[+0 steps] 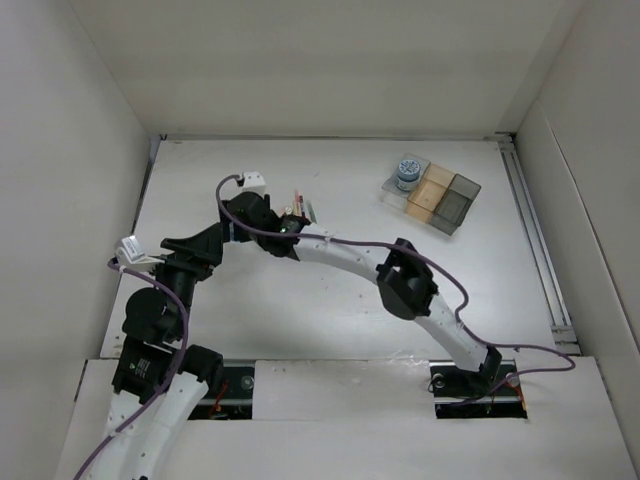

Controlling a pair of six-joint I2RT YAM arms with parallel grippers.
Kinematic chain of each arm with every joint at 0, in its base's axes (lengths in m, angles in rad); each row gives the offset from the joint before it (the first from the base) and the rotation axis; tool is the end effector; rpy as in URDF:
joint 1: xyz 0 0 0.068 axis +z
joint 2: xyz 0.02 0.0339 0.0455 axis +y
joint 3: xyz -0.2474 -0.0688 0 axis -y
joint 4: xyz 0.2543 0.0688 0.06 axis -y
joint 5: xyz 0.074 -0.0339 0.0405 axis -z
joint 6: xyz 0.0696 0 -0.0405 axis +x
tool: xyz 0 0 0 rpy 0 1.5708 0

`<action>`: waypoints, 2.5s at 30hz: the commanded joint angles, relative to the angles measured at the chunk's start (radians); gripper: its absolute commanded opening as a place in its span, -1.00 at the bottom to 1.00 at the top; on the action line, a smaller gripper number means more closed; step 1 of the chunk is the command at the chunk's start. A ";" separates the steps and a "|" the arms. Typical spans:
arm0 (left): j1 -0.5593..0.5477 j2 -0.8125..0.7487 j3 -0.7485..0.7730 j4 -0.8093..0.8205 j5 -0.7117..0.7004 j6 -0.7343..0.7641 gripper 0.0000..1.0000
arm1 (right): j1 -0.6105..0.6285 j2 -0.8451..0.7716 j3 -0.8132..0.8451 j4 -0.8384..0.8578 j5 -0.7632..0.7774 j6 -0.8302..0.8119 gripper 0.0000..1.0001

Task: Sort the stationery into containers
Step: Grab a piece of stationery with the right arm, then place the stationery into the container

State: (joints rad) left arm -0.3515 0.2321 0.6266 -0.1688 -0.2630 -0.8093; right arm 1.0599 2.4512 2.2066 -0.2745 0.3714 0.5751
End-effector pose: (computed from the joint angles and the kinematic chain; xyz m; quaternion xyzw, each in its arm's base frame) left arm 0.1269 -0.0273 0.3551 -0.2400 0.5782 -0.3569 0.6933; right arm 0.3118 0.5046 0.1988 -0.1141 0.8474 0.2506 0.4539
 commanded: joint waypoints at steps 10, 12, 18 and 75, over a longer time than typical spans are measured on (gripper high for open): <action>0.003 0.196 -0.111 0.120 0.079 0.007 0.24 | -0.420 -0.560 -0.493 0.166 0.083 0.089 0.03; 0.003 0.228 -0.143 0.176 0.100 -0.002 0.24 | -0.483 -0.603 -0.536 0.166 0.083 0.089 0.03; 0.003 0.328 -0.186 0.244 0.100 0.007 0.24 | -0.667 -0.603 -0.591 0.101 0.086 0.080 0.03; 0.003 0.520 -0.223 0.354 0.071 0.035 0.26 | -0.729 -0.514 -0.656 -0.031 0.050 0.152 0.20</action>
State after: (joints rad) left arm -0.3515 0.7681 0.4065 0.1448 -0.1841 -0.7895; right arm 0.3244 1.9247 1.4914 -0.2996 0.3962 0.7158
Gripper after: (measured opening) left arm 0.629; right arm 0.776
